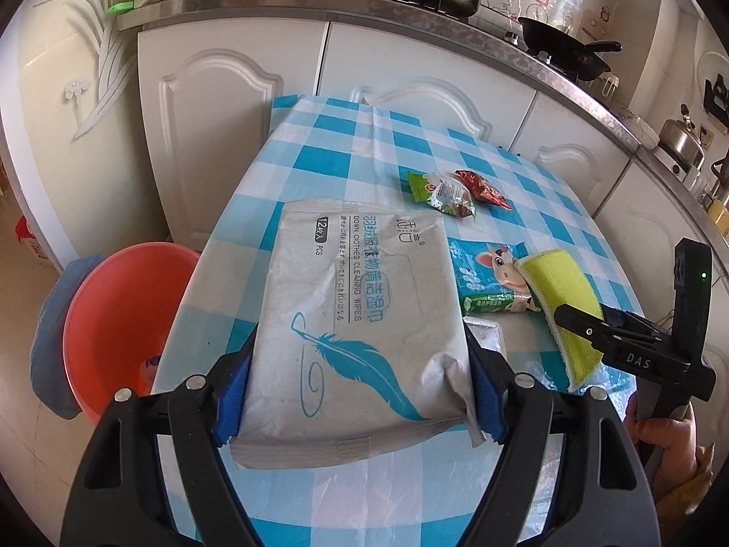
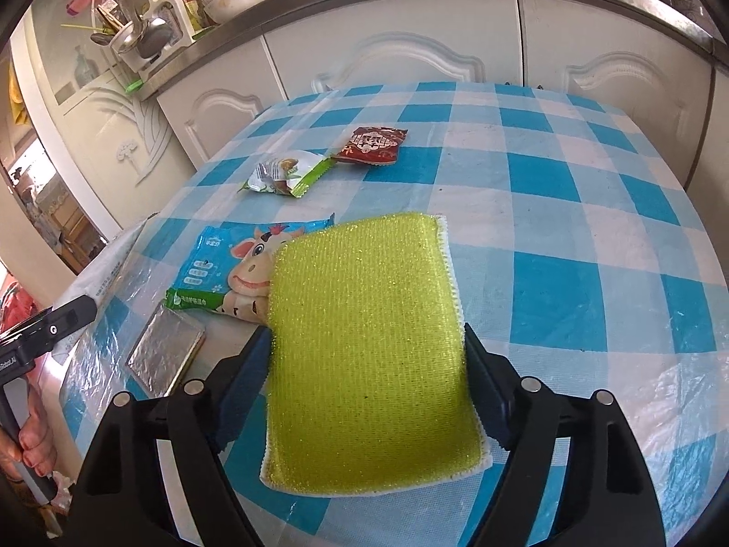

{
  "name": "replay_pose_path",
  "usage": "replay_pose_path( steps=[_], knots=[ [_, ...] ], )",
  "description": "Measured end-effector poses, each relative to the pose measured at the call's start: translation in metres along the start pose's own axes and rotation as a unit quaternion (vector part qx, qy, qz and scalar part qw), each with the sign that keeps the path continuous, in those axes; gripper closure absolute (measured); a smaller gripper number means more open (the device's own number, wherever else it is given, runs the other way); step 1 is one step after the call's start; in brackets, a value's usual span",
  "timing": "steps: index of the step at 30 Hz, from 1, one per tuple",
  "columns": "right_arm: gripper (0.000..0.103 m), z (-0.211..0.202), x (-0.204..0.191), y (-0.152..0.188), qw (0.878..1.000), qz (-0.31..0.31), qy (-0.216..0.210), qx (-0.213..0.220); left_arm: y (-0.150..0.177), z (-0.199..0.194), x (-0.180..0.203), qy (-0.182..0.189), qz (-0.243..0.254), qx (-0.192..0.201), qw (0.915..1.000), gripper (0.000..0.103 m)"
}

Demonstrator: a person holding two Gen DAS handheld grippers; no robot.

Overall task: Collect trash
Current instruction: 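Lift the sponge and wipes pack and carry both toward the orange bucket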

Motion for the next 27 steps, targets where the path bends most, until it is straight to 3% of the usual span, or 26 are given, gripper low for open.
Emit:
replay_pose_path(
  steps=[9, 19, 27],
  knots=[
    [0.031, -0.006, 0.0, -0.003, 1.0, -0.004, 0.01, 0.016, 0.009, -0.009, -0.009, 0.012, -0.012, 0.005, 0.9998, 0.025],
    [0.031, -0.014, 0.007, -0.006, 0.999, 0.021, -0.002, 0.038, 0.01, -0.022, -0.031, 0.015, -0.034, 0.025, 0.999, 0.025],
    [0.031, -0.032, -0.026, -0.03, 0.998, 0.018, -0.032, 0.059, 0.007, -0.034, -0.068, -0.008, -0.063, 0.041, 0.9971, 0.025]
  ],
)
Point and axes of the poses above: each gripper's, at about its wrist camera, not at the fingertips, and z roughly the way its jaws point, x to its right, y to its underside, the point moved 9 cm from there along z, roughly the way its jaws point, and after that the axes turned 1 degree about z, right-handed, at the moved point
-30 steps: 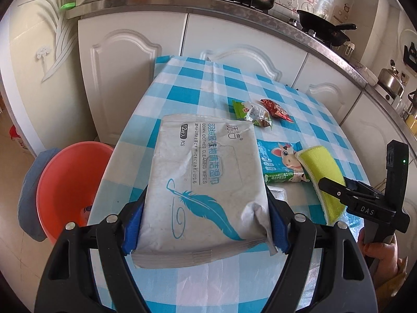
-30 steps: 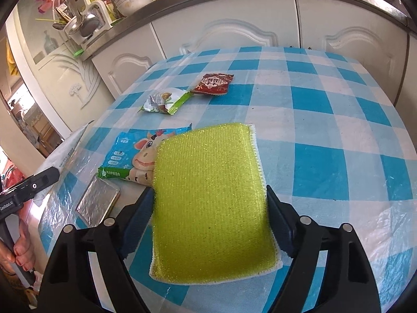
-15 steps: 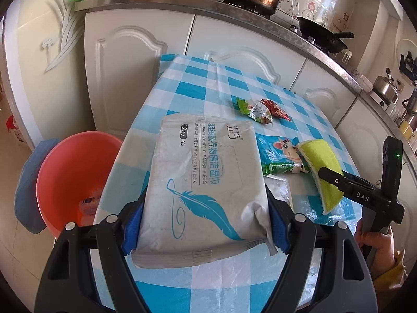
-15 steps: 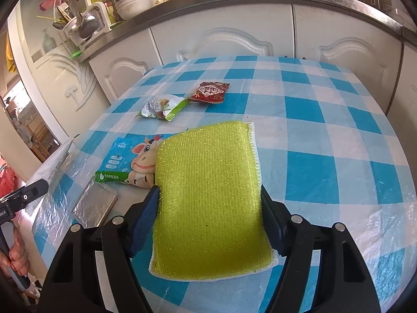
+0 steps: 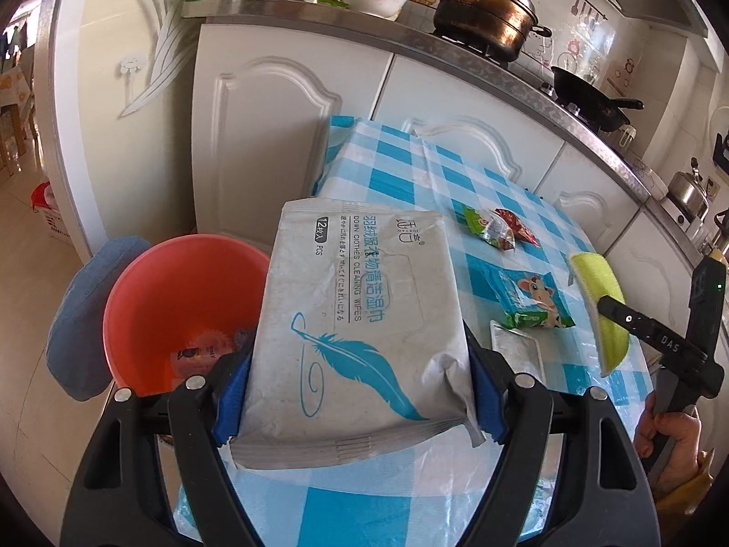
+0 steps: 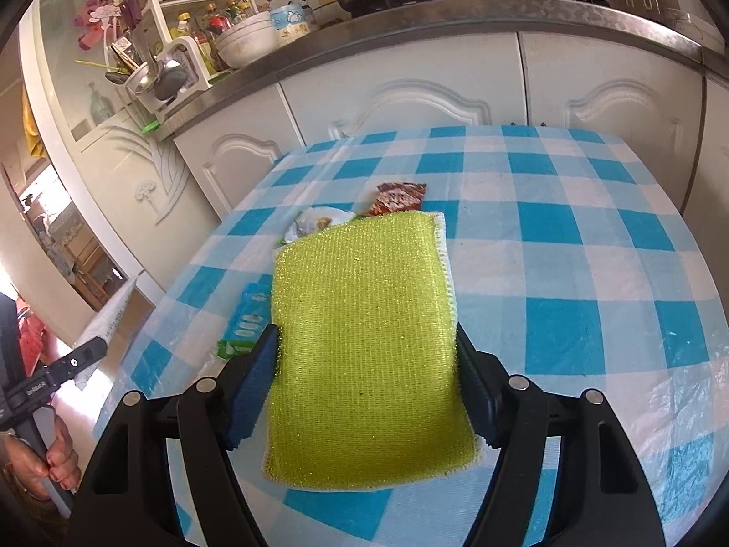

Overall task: Collect trash
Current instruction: 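Lift the sponge and wipes pack and carry both toward the orange bucket, then open both tools over the bucket to drop the sponge and wipes pack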

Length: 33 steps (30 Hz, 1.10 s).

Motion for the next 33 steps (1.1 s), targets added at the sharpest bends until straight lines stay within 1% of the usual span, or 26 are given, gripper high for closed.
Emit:
replay_pose_path(
  steps=[2, 5, 11, 14, 20, 26, 30, 33],
  knots=[
    [0.031, -0.003, -0.015, -0.008, 1.0, -0.007, -0.013, 0.005, -0.002, -0.001, -0.01, -0.007, -0.008, 0.003, 0.9999, 0.025],
    [0.031, -0.001, -0.041, -0.017, 0.999, -0.021, -0.032, 0.0, -0.006, -0.004, -0.025, -0.018, -0.019, 0.009, 0.9996, 0.025],
    [0.03, 0.018, -0.102, -0.022, 0.995, -0.057, -0.072, -0.026, -0.012, -0.007, -0.059, -0.042, -0.045, 0.018, 0.9979, 0.025],
    [0.03, 0.033, -0.136, -0.021, 0.991, -0.085, -0.088, -0.046, -0.011, -0.006, -0.08, -0.057, -0.061, 0.02, 0.9963, 0.025],
    [0.03, 0.063, -0.209, -0.015, 0.978, -0.155, -0.114, -0.08, -0.003, 0.004, -0.118, -0.089, -0.089, 0.008, 0.992, 0.025],
    [0.029, 0.101, -0.268, 0.0, 0.963, -0.213, -0.122, -0.113, 0.008, 0.016, -0.139, -0.107, -0.101, -0.007, 0.9891, 0.025],
    [0.029, 0.126, -0.287, 0.014, 0.954, -0.241, -0.117, -0.135, 0.016, 0.025, -0.144, -0.117, -0.095, -0.018, 0.9883, 0.025],
    [0.029, 0.142, -0.296, 0.023, 0.948, -0.265, -0.103, -0.144, 0.022, 0.033, -0.146, -0.122, -0.092, -0.031, 0.9879, 0.025]
  ],
)
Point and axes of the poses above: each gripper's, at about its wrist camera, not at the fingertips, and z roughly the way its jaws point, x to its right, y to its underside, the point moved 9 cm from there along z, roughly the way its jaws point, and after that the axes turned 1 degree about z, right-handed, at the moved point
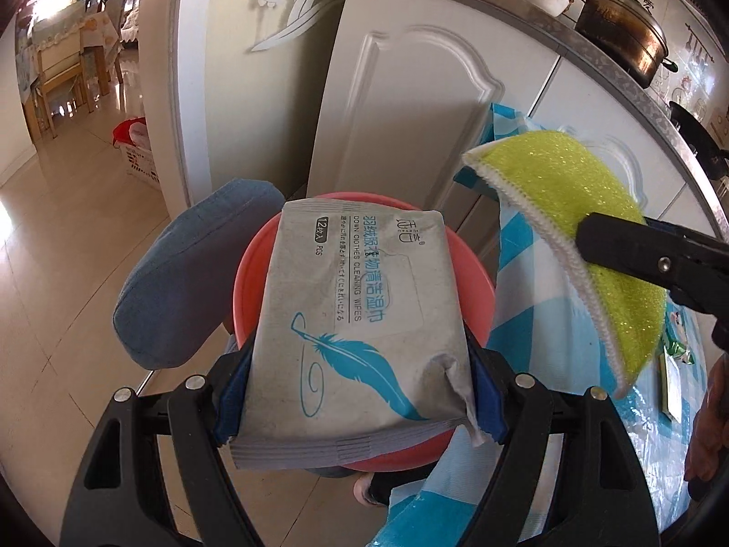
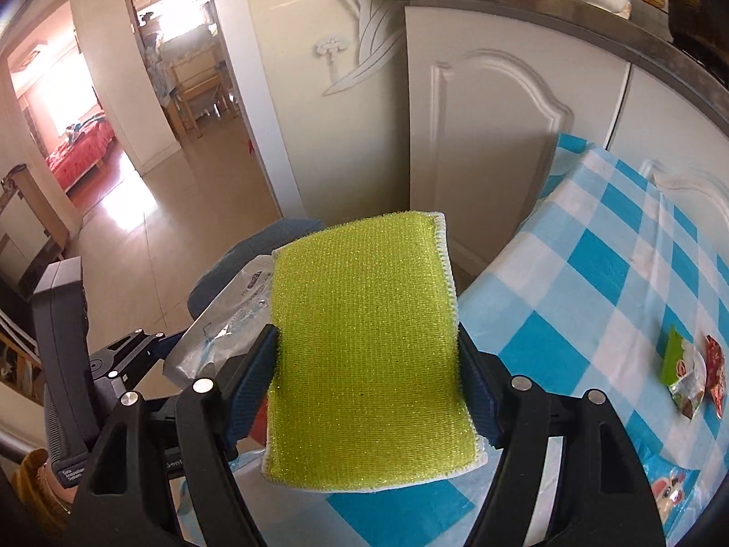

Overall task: Collect trash
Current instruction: 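Open both tools over the bucket to drop the sponge and wipes pack, then move both tools back over the table toward the remaining trash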

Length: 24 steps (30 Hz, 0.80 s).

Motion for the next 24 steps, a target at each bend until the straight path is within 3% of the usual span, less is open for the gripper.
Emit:
replay_pose_path(
  steps=[6, 12, 24],
  knots=[
    [0.024, 0.025, -0.008, -0.002, 0.999, -0.028, 0.024, -0.016, 0.008, 0.015, -0.001, -0.016, 0.015, -0.014, 0.9996, 0.024],
    [0.016, 0.043, -0.009, 0.001, 0.999, -0.028, 0.031, -0.028, 0.012, 0.021, -0.003, -0.028, 0.023, -0.02, 0.9992, 0.016],
    [0.013, 0.03, 0.0, -0.004, 0.998, 0.057, -0.032, 0.004, 0.01, 0.01, -0.023, -0.026, -0.011, -0.01, 0.9995, 0.013]
  ],
)
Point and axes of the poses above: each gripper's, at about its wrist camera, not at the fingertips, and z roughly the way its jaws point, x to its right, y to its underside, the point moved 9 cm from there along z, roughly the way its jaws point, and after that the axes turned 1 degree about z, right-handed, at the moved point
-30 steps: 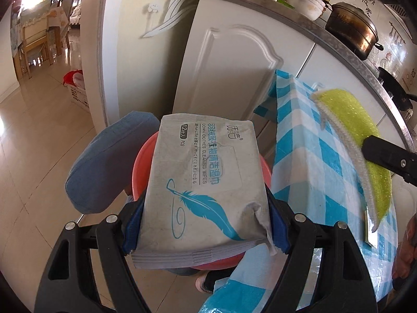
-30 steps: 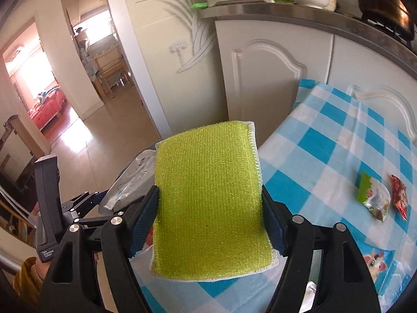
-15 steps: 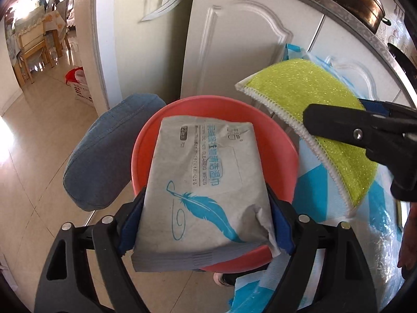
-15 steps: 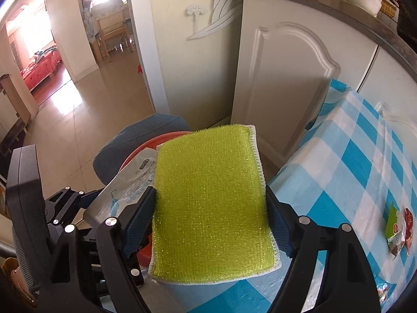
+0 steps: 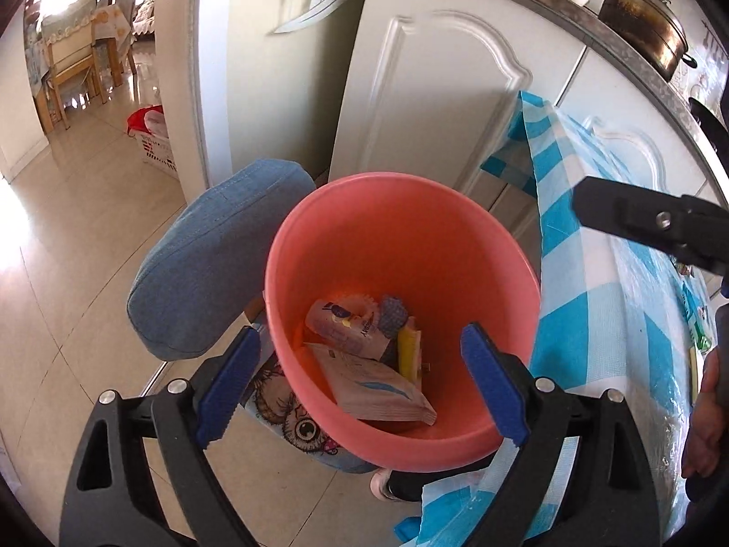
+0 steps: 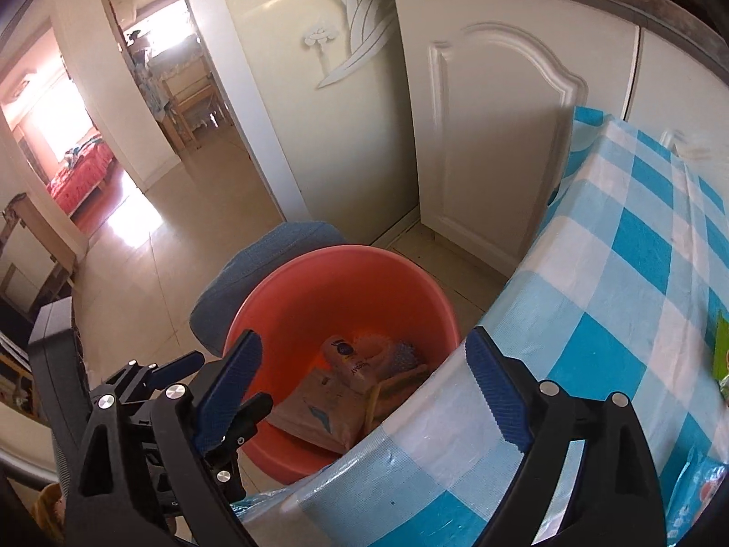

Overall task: Collect trash
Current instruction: 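Move both tools back over the table toward the remaining trash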

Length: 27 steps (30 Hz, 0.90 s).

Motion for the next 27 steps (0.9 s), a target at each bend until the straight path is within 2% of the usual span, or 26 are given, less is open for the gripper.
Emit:
replay_pose_path(
  steps=[7, 16, 27],
  knots=[
    [0.013, -0.029, 0.019, 0.003, 0.998, 0.045, -0.009, 0.037, -0.003, -0.009, -0.005, 0.006, -0.011, 0.005, 0.9999, 0.013],
    [0.013, -0.064, 0.034, 0.017, 0.995, 0.074, -0.019, 0.07, -0.012, -0.035, 0.017, 0.034, -0.001, 0.031, 0.999, 0.013],
    [0.013, -0.112, 0.062, 0.034, 0.988, 0.09, 0.006, 0.122, -0.011, -0.057, 0.05, 0.062, 0.004, 0.033, 0.9975, 0.013]
  ],
)
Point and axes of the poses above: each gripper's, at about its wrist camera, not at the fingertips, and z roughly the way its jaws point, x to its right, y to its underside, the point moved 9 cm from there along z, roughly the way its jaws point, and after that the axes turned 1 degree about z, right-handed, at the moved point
